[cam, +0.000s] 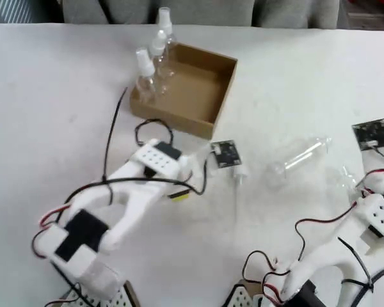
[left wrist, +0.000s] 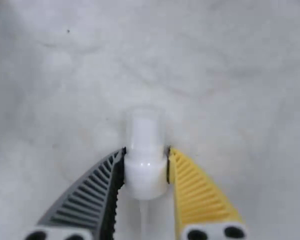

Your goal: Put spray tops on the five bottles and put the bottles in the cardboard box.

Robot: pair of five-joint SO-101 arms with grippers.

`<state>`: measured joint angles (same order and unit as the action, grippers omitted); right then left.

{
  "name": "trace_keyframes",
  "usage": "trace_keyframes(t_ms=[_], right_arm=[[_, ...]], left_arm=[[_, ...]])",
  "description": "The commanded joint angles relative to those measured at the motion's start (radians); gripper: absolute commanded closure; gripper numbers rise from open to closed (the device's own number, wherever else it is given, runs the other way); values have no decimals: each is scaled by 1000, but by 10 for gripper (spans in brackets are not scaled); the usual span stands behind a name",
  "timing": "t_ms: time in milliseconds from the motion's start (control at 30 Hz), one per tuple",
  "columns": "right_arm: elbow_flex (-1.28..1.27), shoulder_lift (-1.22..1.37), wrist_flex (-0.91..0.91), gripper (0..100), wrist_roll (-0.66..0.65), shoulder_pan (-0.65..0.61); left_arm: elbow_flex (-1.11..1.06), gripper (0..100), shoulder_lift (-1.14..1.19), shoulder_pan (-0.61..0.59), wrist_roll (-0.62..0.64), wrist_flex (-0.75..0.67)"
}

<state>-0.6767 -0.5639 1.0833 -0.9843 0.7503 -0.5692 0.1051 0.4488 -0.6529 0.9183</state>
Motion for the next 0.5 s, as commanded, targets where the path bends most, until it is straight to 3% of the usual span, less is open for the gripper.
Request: trace_keyframes(t_ms=[0,200,467], right_arm=[[57,35,16,878,9,-48],[193,271,21,881,3,-93],[411,567,22,796,-2,-96]], left_arm=[[-68,980,-136,-59,95,-95],[-81,980,-137,-51,104,-127],[-83,980,-137,-51,104,-126]])
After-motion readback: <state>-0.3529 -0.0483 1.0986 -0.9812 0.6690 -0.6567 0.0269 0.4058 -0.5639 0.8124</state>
